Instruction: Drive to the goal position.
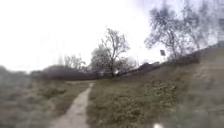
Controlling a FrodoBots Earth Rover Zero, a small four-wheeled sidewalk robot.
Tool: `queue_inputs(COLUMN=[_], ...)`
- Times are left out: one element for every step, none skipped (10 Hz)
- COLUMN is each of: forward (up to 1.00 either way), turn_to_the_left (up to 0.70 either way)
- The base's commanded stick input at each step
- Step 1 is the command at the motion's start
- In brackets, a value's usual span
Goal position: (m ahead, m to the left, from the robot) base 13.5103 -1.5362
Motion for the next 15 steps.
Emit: queue_inputs(forward=[0.7, 0.7, 0.7, 0.7, 0.2, 0.0, 0.0, 0.0, 0.0, 0.0, 0.0, 0.0, 0.0, 0.0, 0.0], turn_to_the_left=[0.35, 0.35, 0.35, 0.35, 0.1, 0.0, 0.0, 0.0, 0.0, 0.0, 0.0, 0.0, 0.0, 0.0, -0.17])
